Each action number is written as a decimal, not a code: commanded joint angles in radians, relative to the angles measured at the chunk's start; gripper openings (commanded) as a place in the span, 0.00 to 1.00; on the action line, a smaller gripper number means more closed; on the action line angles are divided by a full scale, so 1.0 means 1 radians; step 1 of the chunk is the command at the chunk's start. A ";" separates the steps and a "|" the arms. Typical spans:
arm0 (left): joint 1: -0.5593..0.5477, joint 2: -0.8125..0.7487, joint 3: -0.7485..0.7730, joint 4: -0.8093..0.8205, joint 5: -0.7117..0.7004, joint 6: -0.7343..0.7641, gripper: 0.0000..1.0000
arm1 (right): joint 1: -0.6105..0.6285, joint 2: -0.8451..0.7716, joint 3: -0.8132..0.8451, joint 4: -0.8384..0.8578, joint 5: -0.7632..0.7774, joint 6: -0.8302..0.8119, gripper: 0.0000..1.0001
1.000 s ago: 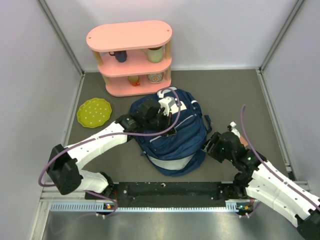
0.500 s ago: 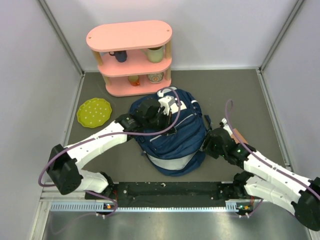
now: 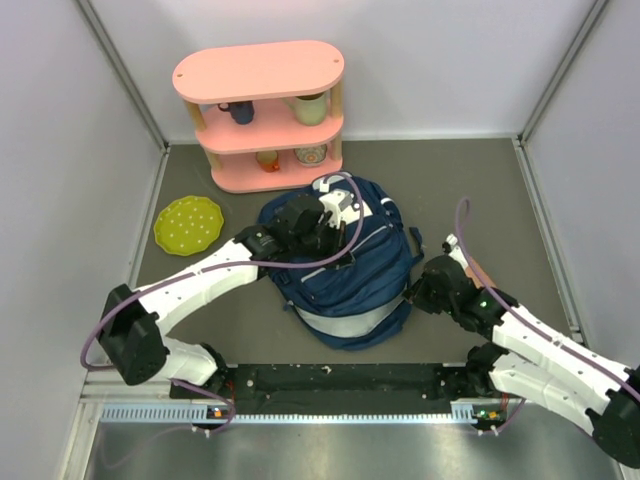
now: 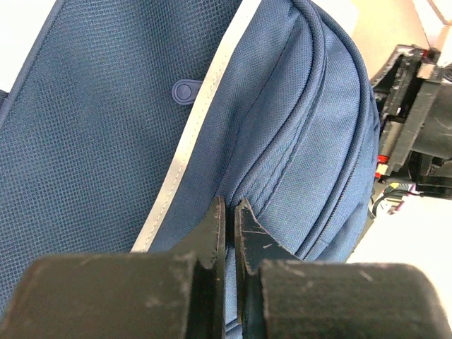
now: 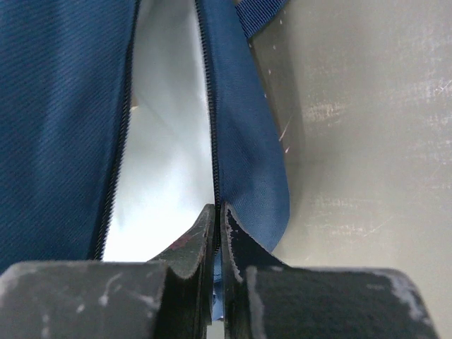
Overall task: Pack the student bag
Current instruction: Place the book in the student bag, then adjust the student bag at the center of the board, then zip the student bag at the center of the board.
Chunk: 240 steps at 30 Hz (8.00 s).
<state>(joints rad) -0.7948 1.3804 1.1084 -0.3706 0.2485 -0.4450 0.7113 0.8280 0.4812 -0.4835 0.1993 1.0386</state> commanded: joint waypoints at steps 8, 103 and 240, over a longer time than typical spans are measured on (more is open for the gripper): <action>-0.001 0.100 0.013 0.009 -0.189 0.091 0.00 | 0.013 -0.104 -0.012 -0.043 0.015 -0.017 0.00; 0.111 -0.574 -0.857 0.513 -0.462 -0.373 0.99 | -0.421 -0.196 -0.045 0.123 -0.357 -0.350 0.81; -0.373 -0.155 -0.757 0.495 -0.968 -0.926 0.00 | 0.631 0.784 0.266 0.232 0.581 0.252 0.05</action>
<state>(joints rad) -1.1656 1.2537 0.3645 0.0830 -0.7254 -1.3773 1.3453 1.5799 0.7139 -0.2779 0.7952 1.3052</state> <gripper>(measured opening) 0.011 0.110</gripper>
